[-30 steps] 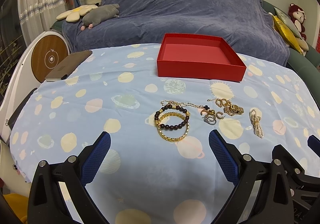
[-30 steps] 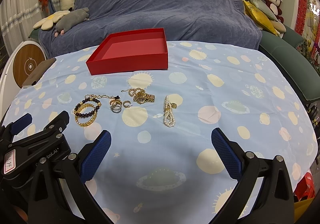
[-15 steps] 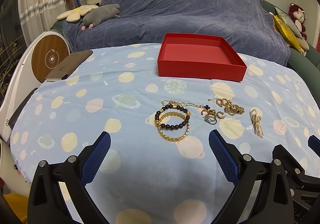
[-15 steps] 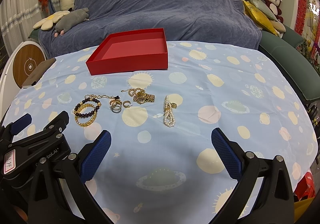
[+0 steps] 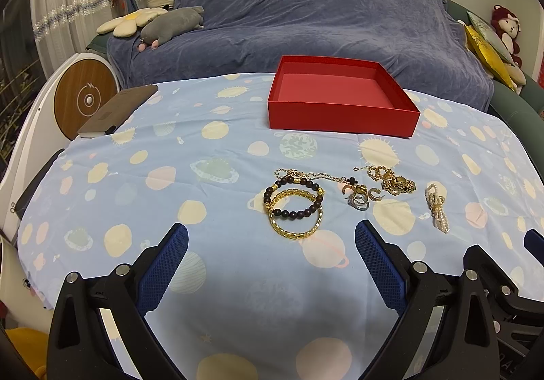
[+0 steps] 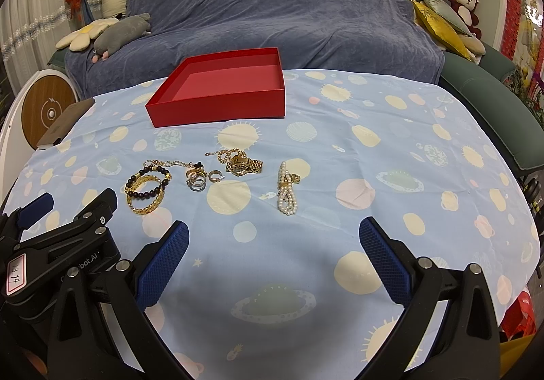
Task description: Organize jewelry
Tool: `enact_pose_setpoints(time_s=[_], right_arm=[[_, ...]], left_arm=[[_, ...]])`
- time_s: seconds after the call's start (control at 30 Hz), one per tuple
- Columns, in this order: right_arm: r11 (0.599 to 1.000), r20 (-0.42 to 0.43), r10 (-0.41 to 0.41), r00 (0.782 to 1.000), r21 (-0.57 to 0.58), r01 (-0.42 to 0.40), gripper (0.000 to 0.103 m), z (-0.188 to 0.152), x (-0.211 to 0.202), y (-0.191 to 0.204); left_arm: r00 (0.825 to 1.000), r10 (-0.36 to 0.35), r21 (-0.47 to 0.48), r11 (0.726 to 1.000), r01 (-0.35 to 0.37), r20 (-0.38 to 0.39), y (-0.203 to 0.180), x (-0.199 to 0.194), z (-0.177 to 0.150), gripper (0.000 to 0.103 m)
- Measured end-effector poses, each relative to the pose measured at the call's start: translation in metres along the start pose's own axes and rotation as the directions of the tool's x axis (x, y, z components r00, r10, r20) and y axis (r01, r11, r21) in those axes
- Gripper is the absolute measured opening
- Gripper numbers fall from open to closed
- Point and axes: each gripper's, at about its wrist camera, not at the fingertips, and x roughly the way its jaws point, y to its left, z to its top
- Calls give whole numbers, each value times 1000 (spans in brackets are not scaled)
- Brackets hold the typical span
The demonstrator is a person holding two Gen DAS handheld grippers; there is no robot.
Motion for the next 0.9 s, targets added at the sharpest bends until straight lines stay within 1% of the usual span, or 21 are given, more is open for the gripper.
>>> enact_pose_setpoints(time_s=[0.5, 0.7, 0.83, 0.9], right_arm=[[1000, -7, 5, 1000, 0, -5, 98, -2, 2, -2], [1000, -24, 13, 1000, 3, -12, 98, -4, 13, -8], [998, -45, 38, 998, 45, -36, 98, -2, 26, -18], [998, -48, 31, 998, 55, -28, 98, -2, 34, -24]], left_arm=[[1000, -2, 7, 1000, 2, -17, 1, 3, -4, 96], [999, -15, 17, 1000, 16, -36, -1, 9, -4, 98], [997, -32, -10, 999, 32, -64, 4, 21, -2, 98], [996, -25, -16, 1000, 24, -80, 7, 30, -2, 98]])
